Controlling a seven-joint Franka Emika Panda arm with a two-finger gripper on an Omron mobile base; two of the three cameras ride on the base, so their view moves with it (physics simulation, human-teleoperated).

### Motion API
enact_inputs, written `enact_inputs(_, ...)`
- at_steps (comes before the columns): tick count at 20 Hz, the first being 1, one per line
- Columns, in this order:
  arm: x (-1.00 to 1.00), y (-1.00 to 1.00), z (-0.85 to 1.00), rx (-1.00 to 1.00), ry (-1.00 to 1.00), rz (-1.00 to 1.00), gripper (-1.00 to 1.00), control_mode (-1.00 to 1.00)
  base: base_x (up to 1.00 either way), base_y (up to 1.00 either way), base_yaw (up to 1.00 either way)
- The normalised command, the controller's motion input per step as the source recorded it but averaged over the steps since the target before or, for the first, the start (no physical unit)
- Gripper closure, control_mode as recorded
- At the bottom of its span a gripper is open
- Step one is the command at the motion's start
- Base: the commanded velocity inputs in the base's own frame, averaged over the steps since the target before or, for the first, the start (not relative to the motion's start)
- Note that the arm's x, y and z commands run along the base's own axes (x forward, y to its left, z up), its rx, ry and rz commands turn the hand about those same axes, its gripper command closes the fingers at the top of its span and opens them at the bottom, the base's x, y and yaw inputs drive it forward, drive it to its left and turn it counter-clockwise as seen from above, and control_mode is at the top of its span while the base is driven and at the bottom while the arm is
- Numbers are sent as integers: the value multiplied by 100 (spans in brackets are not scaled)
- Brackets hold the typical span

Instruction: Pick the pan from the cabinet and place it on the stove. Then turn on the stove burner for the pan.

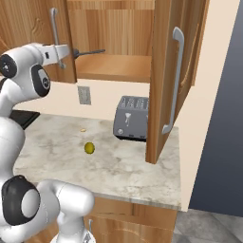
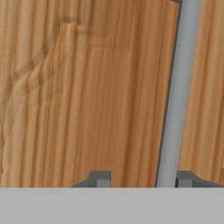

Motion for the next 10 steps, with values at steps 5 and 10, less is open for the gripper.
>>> enact_inputs(5, -72, 61, 0, 0, 2, 3, 100, -100, 0, 0, 0)
enact_inputs(10, -74, 79, 0, -1, 4, 3, 100, -100, 0, 0, 0)
